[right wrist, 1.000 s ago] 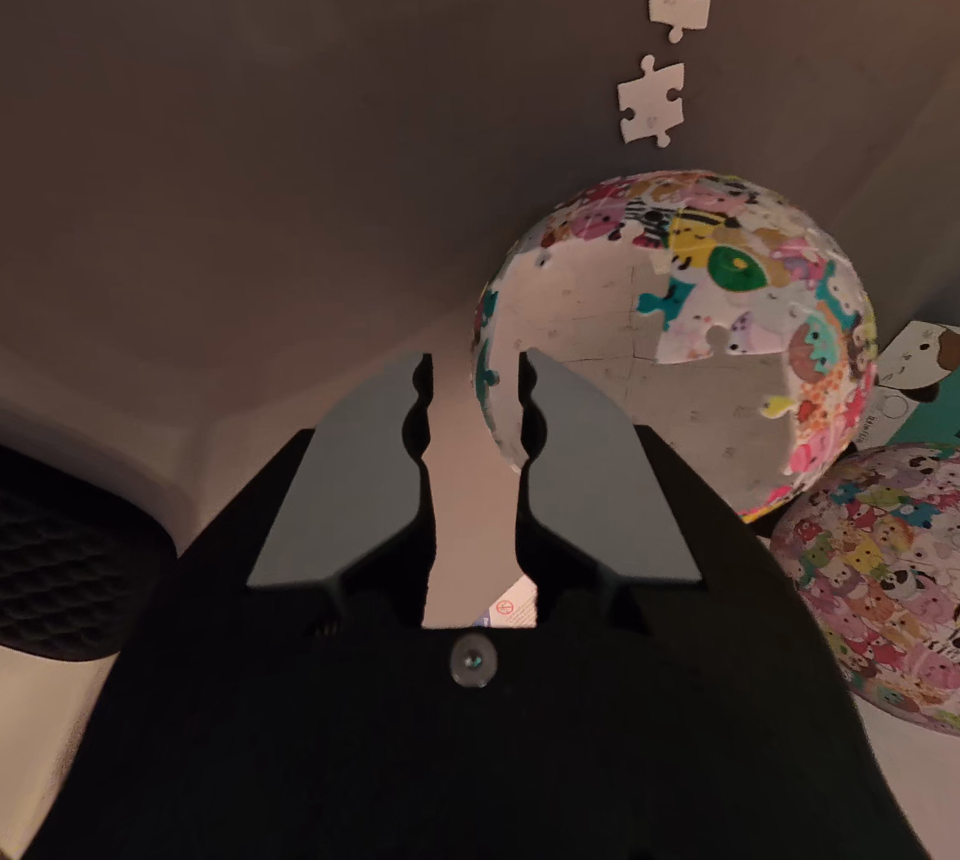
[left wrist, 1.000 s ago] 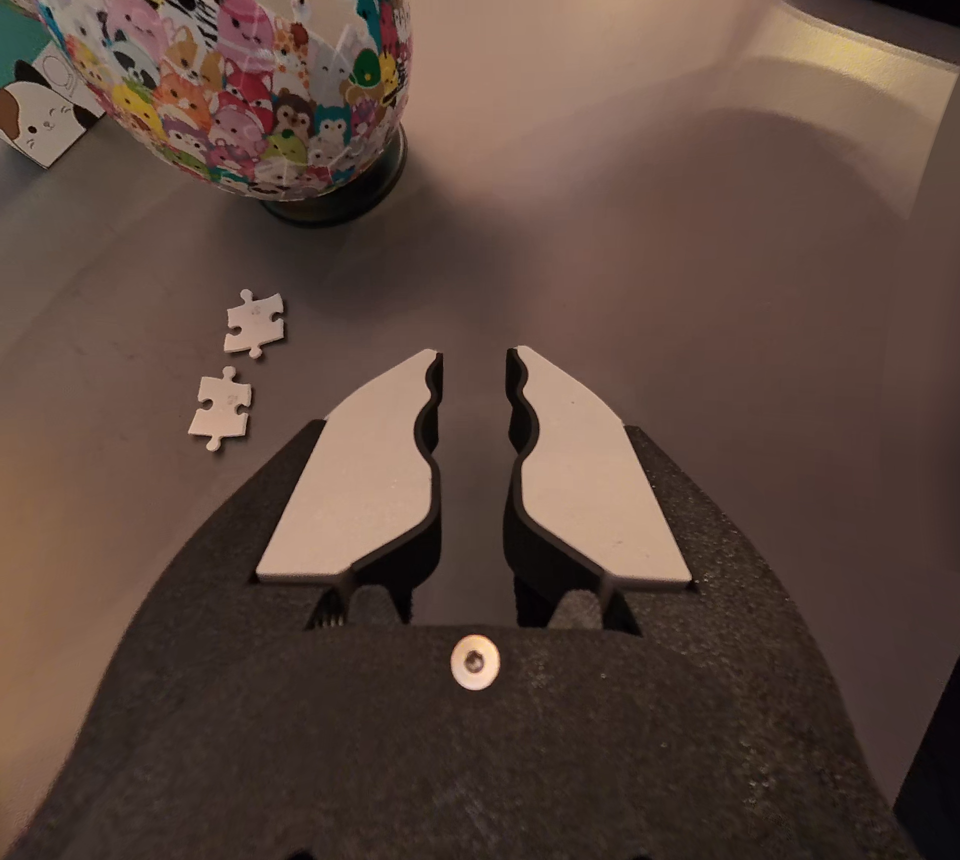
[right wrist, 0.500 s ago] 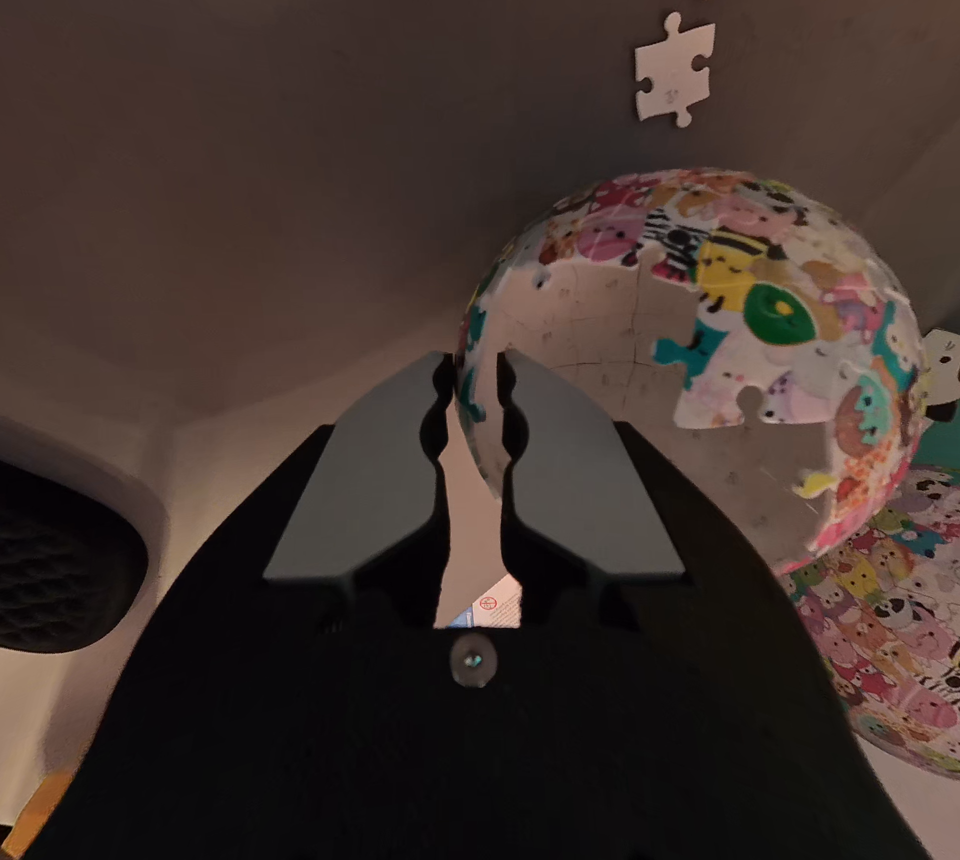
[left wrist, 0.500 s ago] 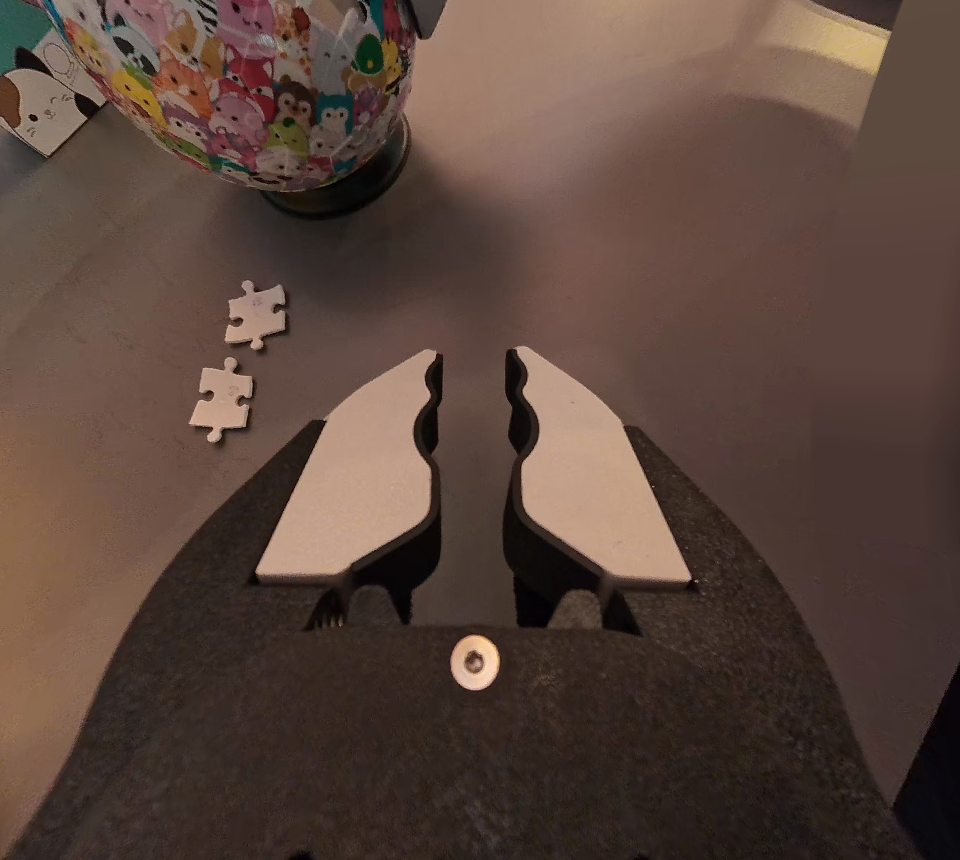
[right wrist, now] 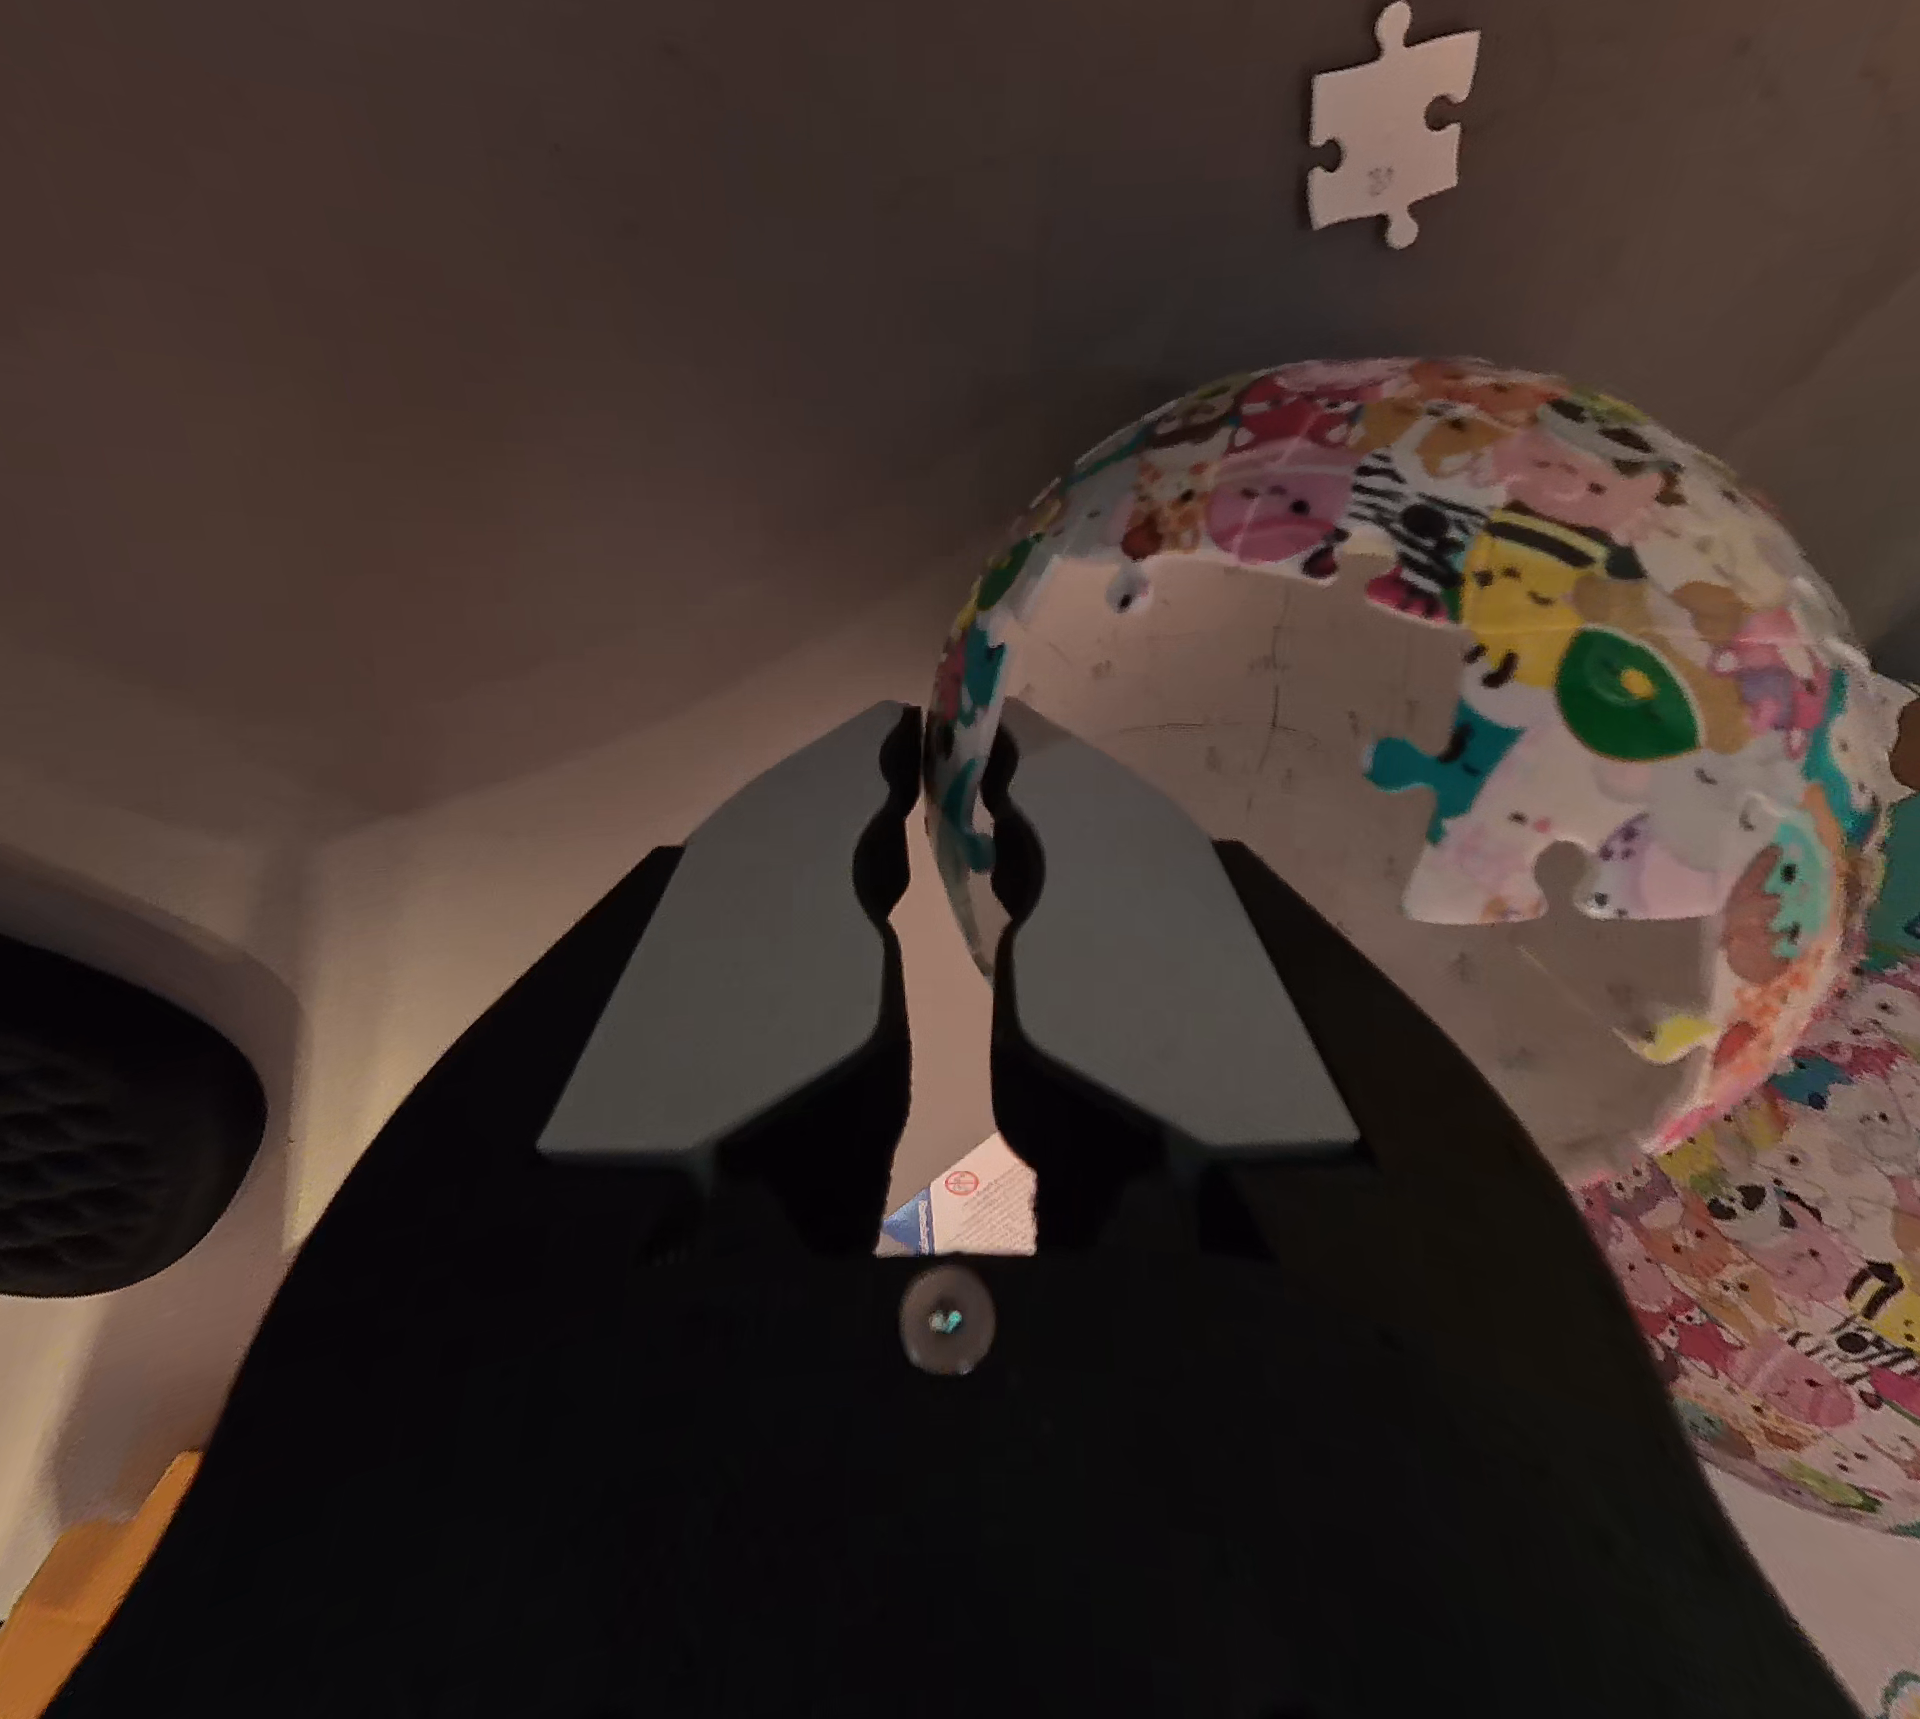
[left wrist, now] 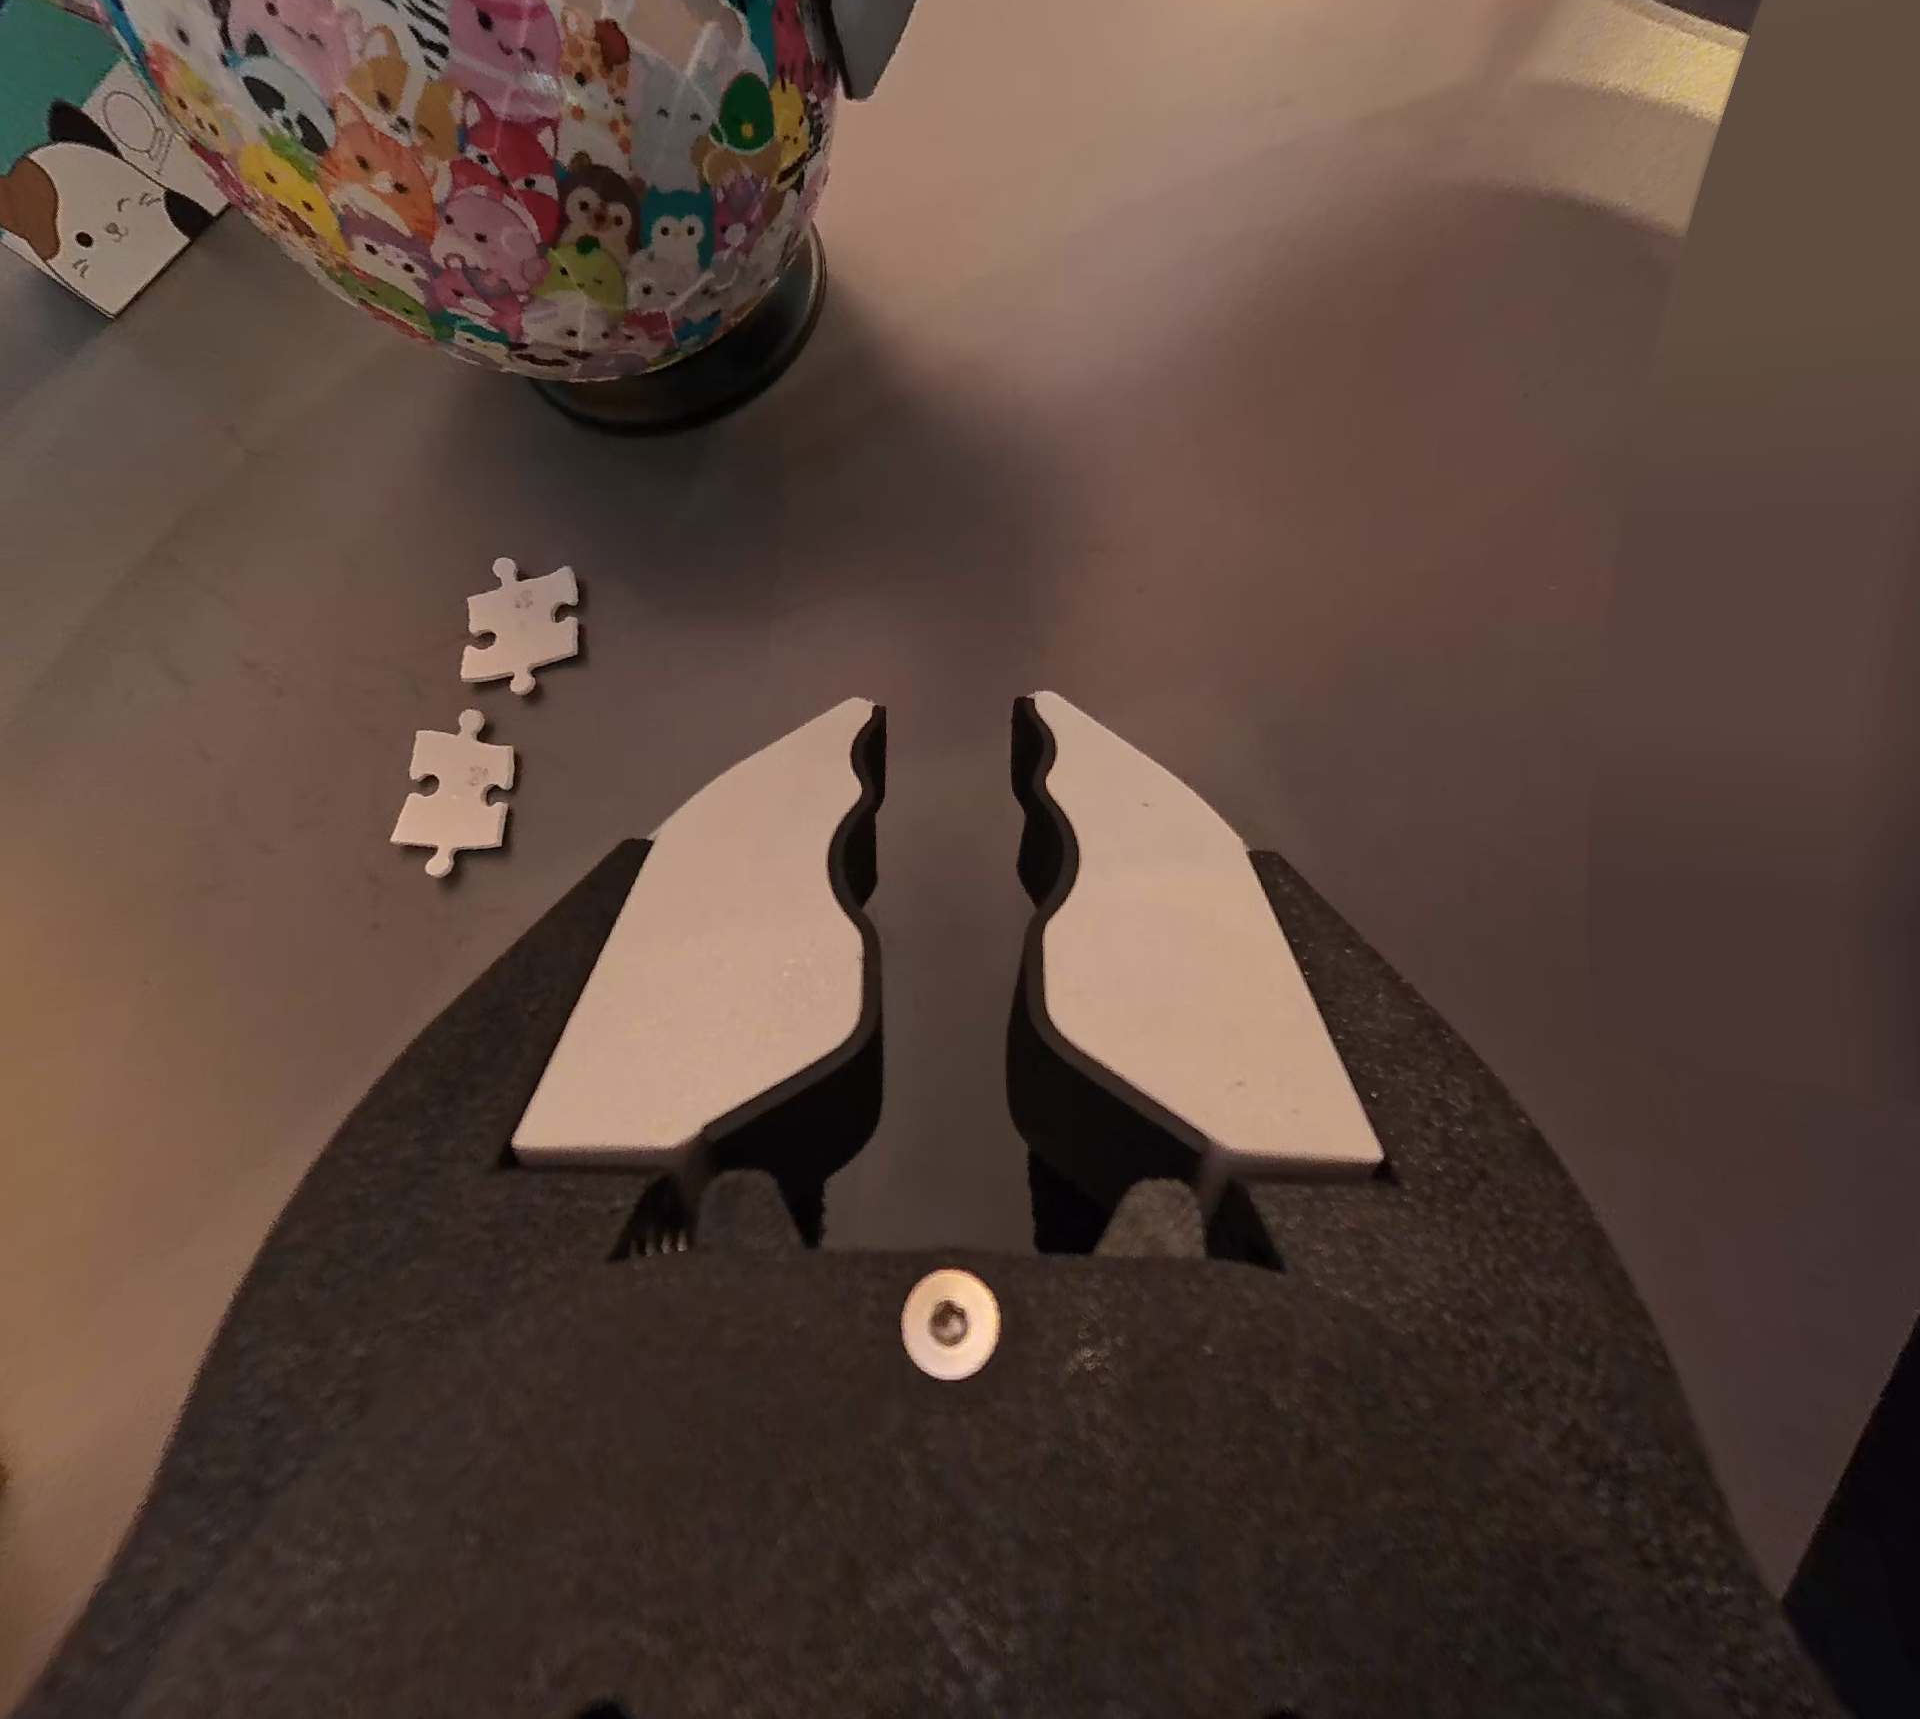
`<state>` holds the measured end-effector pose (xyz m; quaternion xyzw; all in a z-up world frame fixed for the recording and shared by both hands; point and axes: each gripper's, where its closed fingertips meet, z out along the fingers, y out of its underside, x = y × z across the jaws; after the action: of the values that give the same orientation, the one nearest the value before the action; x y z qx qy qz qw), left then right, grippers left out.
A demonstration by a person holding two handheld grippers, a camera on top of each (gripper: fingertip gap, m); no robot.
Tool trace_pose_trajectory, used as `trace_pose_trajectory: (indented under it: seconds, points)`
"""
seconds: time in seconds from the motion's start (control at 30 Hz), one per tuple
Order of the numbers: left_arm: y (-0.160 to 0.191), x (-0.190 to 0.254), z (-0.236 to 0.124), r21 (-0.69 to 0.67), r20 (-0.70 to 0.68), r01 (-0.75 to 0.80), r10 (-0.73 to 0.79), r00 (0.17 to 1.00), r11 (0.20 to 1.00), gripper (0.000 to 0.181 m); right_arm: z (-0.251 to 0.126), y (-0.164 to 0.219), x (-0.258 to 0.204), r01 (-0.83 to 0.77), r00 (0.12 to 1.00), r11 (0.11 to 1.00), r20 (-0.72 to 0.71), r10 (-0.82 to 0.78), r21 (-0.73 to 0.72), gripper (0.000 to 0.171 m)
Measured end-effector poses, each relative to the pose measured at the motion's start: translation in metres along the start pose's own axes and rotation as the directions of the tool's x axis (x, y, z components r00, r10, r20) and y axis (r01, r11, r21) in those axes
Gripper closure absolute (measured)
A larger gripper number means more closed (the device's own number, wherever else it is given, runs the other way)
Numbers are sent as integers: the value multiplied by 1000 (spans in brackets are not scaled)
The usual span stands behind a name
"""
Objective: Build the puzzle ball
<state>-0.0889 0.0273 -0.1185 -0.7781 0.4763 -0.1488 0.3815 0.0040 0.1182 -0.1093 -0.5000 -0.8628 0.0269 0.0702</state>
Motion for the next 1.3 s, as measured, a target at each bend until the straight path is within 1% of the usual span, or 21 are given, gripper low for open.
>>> trace_pose_trajectory:
  seconds: [0.1,0.2,0.33,0.47,0.57,0.63,0.87,0.97,1.07,1.3]
  points:
    - [0,-1,0,3,1,3,-3,1000,1000,158,1,0,0,0,1000,1000,2,0,-3,160]
    - [0,-1,0,0,-1,1,-1,1000,1000,158,1,1,-3,3,1000,1000,11,-3,-9,165]
    - [2,-1,2,-6,-6,0,0,1000,1000,158,0,2,-2,10,1000,1000,4,-10,-12,165]
    - [2,0,3,-15,-12,-4,4,1000,1000,158,0,3,-4,-9,999,1000,31,9,-6,165]
    - [3,1,4,-21,-14,-8,8,1000,1000,158,-1,2,-3,-23,999,1000,40,23,7,156]
    - [3,1,4,-22,-15,-6,6,1000,1000,158,-2,2,0,-28,999,1000,20,28,7,146]
    - [4,1,4,-25,-16,-5,5,1000,1000,158,-16,-2,-4,5,1000,998,15,-6,62,147]
    - [3,1,5,-24,-16,-5,5,1000,1000,158,-20,-5,-4,-1,999,995,35,-2,95,152]
    - [3,1,5,-26,-13,-9,9,1000,1000,158,-21,-6,-2,-15,998,995,59,9,95,159]
    - [5,-1,4,-21,-10,-1,0,1000,1000,158,-18,-6,-3,-73,990,995,123,64,73,165]
